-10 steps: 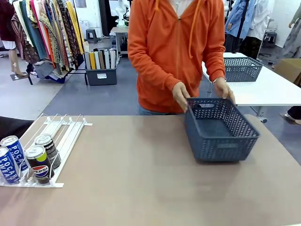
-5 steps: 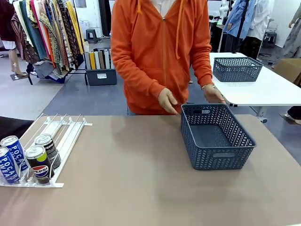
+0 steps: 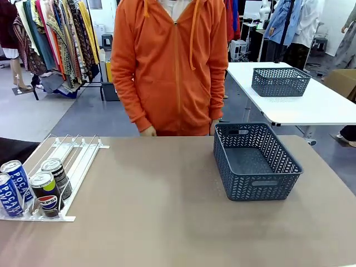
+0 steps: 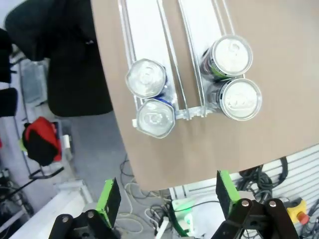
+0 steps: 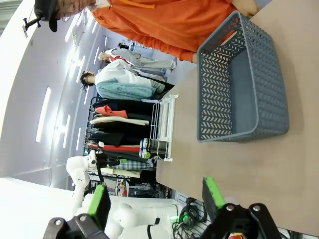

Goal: Retrieve and store the cans from the dispenser.
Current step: Pick up one can from the Automatic Can Dispenser and place it in the middle of the table.

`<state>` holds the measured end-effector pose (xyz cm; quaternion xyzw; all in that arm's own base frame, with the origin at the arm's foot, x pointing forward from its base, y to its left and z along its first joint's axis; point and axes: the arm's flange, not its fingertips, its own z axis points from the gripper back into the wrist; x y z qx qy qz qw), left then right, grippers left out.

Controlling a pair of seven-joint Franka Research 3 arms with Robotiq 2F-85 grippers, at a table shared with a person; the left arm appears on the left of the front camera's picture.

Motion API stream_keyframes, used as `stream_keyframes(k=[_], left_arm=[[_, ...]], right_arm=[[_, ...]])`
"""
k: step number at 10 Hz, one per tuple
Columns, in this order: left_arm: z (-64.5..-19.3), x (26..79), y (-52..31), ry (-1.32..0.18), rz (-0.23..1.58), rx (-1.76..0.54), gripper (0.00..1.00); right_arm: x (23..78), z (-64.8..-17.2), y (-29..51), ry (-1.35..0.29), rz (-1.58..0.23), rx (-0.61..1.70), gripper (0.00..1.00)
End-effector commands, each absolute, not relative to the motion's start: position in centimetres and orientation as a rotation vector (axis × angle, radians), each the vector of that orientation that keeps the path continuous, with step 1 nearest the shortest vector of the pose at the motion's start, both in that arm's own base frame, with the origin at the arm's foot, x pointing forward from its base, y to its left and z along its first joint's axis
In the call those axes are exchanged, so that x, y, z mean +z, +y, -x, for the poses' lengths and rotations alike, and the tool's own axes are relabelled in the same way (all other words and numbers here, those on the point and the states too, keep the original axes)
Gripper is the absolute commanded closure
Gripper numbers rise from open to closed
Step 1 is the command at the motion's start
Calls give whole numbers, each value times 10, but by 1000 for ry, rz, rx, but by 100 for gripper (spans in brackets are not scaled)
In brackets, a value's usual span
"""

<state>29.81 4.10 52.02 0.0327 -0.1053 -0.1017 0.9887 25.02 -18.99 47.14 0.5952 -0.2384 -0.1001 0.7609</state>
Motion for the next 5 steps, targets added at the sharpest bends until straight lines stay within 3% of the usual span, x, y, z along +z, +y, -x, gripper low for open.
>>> stream_keyframes(k=[1, 5], left_arm=[[-319, 487, 49, -150, 51, -162, 0], [-343, 446, 55, -104, 67, -55, 0]], right_arm=[[475, -252, -189, -538, -1316, -219, 0], [475, -252, -189, -538, -1316, -219, 0]])
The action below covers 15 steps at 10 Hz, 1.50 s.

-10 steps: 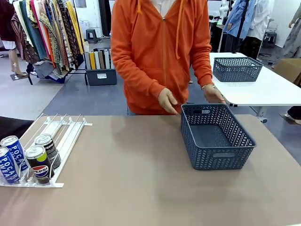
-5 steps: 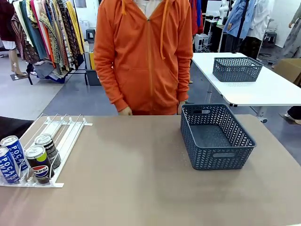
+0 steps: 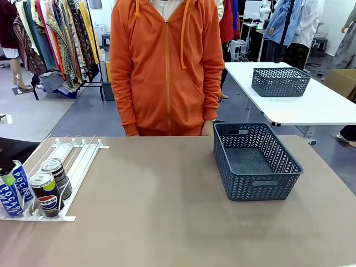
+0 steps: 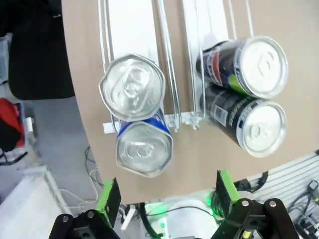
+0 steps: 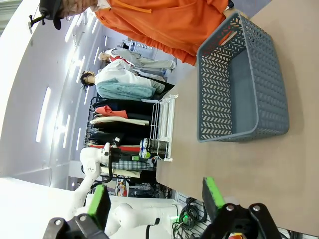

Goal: Retrieve and store the cans from the dispenser.
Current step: Pick up one can from the Automatic Can Dispenser and place it in the middle of the table.

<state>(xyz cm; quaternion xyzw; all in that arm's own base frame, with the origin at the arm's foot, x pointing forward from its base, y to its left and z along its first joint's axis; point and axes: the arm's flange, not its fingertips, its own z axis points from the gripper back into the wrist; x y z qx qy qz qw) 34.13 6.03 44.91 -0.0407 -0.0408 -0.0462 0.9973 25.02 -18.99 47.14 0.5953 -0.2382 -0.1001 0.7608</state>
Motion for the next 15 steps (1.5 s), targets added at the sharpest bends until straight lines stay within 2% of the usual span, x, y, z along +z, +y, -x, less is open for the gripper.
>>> stream_keyframes(k=[1, 4, 13, 14, 15], left_arm=[[-350, 440, 53, -95, 70, -55, 0], [-362, 425, 52, -73, 22, -17, 0], [-367, 411, 63, -86, 35, 66, 0], [-366, 411, 64, -84, 27, 72, 43], [-366, 411, 65, -87, 30, 71, 100]], right_arm=[[475, -252, -189, -538, -1316, -219, 0], [475, -252, -189, -538, -1316, -219, 0], [475, -252, -189, -538, -1316, -219, 0], [475, -252, -189, -538, -1316, -219, 0], [475, -252, -189, -538, -1316, -219, 0]])
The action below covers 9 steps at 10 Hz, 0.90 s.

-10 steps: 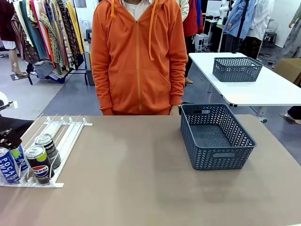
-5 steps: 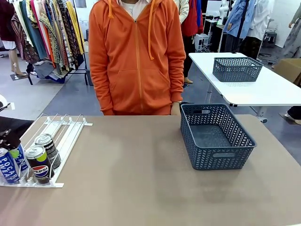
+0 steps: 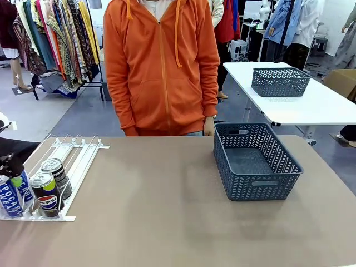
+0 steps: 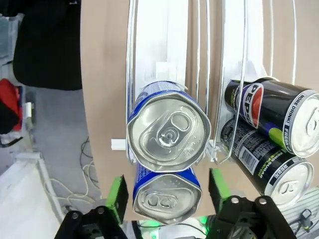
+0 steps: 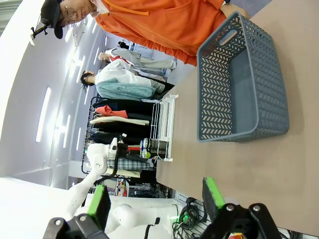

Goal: Retrieve and store the cans from the dispenser.
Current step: Pick up one can from the Automatic Can Dispenser and place it in the middle of the table.

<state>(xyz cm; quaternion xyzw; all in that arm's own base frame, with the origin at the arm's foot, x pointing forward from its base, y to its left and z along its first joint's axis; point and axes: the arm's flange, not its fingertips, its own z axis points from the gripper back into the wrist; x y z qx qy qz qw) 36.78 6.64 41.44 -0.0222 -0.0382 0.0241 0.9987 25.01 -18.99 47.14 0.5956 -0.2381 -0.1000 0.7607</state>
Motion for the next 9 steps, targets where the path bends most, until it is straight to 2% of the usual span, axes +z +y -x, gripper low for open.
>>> stream_keyframes(k=[1, 7, 9], left_arm=[[-366, 411, 65, -91, 26, 74, 100], [-363, 414, 64, -119, 33, 71, 100], [-346, 448, 61, -176, 9, 44, 100]], right_arm=[[475, -252, -189, -538, -1316, -219, 0], [475, -252, -189, -538, -1316, -219, 0], [475, -252, -189, -538, -1316, -219, 0]])
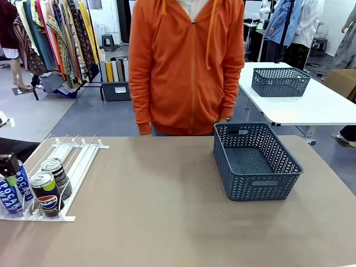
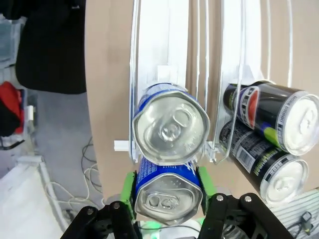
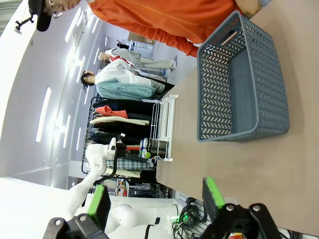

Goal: Retrieve and store the cans from the dispenser.
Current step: Pick up one can from the Automatic Can Dispenser and place it in the middle of the table.

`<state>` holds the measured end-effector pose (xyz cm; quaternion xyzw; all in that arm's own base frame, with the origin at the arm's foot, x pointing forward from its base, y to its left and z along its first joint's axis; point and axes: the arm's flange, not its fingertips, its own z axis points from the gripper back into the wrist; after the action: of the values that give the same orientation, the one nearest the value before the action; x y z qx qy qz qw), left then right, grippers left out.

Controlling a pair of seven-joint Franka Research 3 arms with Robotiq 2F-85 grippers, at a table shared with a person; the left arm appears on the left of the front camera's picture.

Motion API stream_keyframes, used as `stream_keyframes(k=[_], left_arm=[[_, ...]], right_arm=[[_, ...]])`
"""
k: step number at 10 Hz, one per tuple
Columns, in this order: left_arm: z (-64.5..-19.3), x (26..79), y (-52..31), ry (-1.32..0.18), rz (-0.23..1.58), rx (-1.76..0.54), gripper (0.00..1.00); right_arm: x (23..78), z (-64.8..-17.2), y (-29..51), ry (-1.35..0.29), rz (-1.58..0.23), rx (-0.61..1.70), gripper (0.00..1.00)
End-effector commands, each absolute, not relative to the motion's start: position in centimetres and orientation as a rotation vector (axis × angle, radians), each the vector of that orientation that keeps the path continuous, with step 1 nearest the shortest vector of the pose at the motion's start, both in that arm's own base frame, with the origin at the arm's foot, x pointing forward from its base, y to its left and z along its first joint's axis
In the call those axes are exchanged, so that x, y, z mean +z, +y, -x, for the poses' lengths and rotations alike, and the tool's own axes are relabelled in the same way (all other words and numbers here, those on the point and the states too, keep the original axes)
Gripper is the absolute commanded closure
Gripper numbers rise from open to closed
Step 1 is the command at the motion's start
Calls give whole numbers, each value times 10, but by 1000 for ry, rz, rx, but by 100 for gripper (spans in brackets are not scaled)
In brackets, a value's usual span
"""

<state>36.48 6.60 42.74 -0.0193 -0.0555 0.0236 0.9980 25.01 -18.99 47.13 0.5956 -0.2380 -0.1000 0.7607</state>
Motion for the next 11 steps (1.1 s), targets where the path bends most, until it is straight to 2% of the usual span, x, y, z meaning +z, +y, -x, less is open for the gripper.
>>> stream_keyframes(k=[1, 5, 7, 8, 11], left_arm=[[-333, 478, 56, -227, -9, 20, 100], [-271, 581, 43, -390, -60, -67, 100], [-248, 594, 46, -456, 3, -87, 100], [-263, 591, 39, -387, -51, -58, 100], [-263, 591, 39, -387, -51, -58, 100]], right_arm=[[475, -252, -189, -538, -1316, -219, 0], [475, -252, -189, -538, -1316, -219, 0], [475, -252, -189, -538, -1316, -219, 0], [475, -252, -189, -538, -1316, -219, 0], [475, -252, -189, -538, -1316, -219, 0]])
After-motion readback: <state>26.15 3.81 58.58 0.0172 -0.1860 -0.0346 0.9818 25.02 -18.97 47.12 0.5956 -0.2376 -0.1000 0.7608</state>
